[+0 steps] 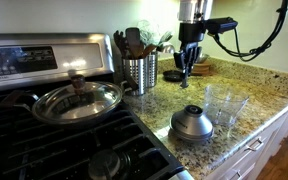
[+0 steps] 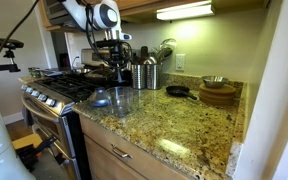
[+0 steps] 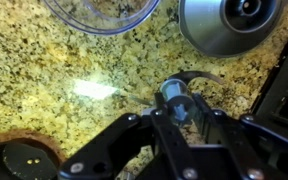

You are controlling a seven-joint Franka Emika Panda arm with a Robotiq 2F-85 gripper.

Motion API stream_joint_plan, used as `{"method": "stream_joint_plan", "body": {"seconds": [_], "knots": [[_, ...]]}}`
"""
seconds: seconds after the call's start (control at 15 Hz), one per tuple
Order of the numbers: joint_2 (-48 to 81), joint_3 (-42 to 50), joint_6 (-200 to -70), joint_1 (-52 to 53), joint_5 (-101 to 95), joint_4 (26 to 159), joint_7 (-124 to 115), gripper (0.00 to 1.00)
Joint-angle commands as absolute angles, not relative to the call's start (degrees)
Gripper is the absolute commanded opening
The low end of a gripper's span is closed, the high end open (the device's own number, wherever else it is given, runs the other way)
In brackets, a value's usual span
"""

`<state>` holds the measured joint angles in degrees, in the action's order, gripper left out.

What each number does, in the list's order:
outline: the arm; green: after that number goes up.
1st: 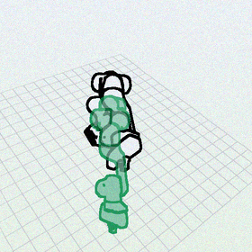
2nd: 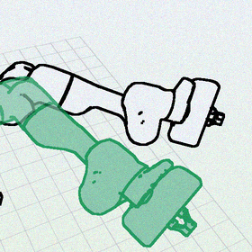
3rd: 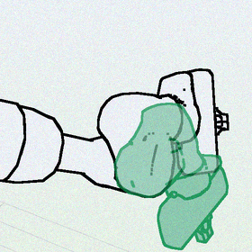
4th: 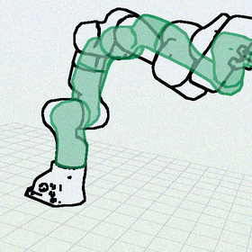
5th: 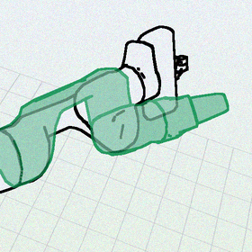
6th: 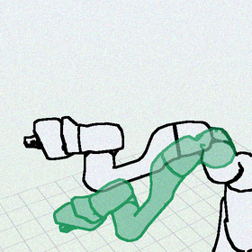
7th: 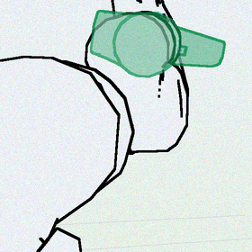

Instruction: Place the blender blades upright in the cup then close the cup

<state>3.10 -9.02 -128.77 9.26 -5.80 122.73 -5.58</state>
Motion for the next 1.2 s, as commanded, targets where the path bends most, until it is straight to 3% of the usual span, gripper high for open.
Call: {"method": "stream_joint_plan", "body": {"seconds": [0.0,1.13], "knots": [[-3.5,-8.9,-124.1,9.2,-6.6,125.0,-6.7,0.14],[-13.0,-5.8,-126.0,3.2,-5.8,141.1,-15.9,0.13]]}}
